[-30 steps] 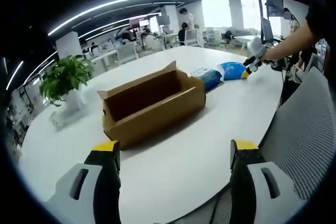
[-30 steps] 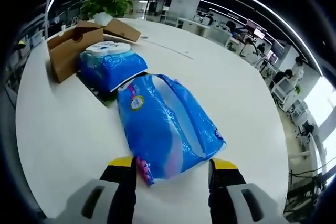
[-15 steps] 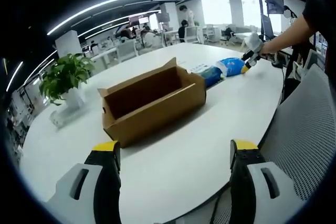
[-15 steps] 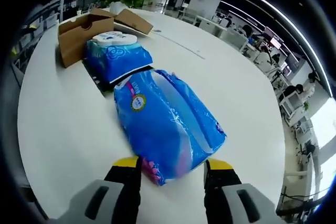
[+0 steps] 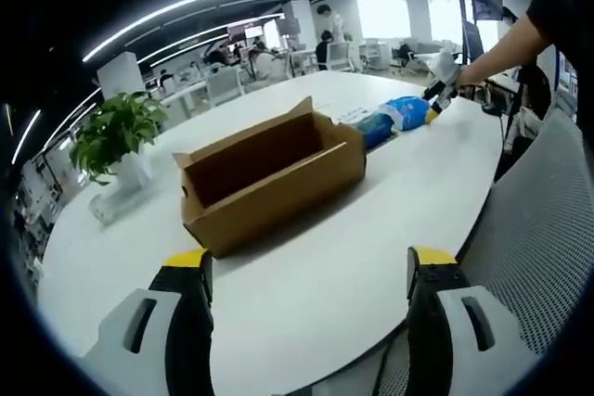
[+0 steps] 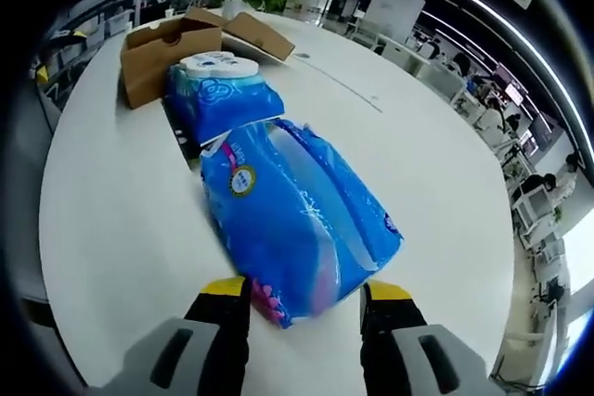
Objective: Operate the shoe box by opening the lid, removing the specified soft item, and placing it in the target area until the item is outside and the box remains undamaged.
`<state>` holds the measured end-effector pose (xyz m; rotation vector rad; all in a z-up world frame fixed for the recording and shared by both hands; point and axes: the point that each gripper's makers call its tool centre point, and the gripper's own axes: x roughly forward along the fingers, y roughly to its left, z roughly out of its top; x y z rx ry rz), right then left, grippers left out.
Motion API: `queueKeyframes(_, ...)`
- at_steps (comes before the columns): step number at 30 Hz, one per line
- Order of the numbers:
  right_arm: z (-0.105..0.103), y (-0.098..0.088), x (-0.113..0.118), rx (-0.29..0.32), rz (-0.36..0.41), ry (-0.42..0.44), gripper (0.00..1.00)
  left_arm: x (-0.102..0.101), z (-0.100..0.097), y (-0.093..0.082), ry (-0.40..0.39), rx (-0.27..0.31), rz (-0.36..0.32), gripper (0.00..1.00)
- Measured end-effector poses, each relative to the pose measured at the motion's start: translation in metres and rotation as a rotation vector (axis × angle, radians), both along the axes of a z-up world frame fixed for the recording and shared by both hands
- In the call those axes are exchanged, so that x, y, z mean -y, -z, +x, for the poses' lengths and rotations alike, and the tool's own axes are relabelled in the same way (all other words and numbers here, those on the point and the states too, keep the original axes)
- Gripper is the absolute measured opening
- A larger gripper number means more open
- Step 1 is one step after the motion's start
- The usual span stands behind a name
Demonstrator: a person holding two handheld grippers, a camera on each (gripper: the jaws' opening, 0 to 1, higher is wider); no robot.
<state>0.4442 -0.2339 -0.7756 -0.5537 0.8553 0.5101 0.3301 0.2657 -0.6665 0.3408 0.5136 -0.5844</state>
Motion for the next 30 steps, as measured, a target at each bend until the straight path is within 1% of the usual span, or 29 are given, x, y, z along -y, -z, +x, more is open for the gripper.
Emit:
queueKeyframes(6, 0.006, 0.003, -0.002, -0.009, -0.022, -0.054, 0.44, -0.001, 0.0, 0.002, 0.001, -0.005, 0.015, 0.86)
queueKeyframes(14, 0.013, 0.002, -0.003, -0.006, -0.023, -0.059, 0.42, -0.004, 0.001, 0.005, -0.009, -0.011, 0.024, 0.86)
queueKeyframes(30, 0.005, 0.003, -0.006, -0.001, 0.002, -0.026, 0.41, -0.003, 0.001, 0.003, -0.008, 0.0, 0.018, 0.86)
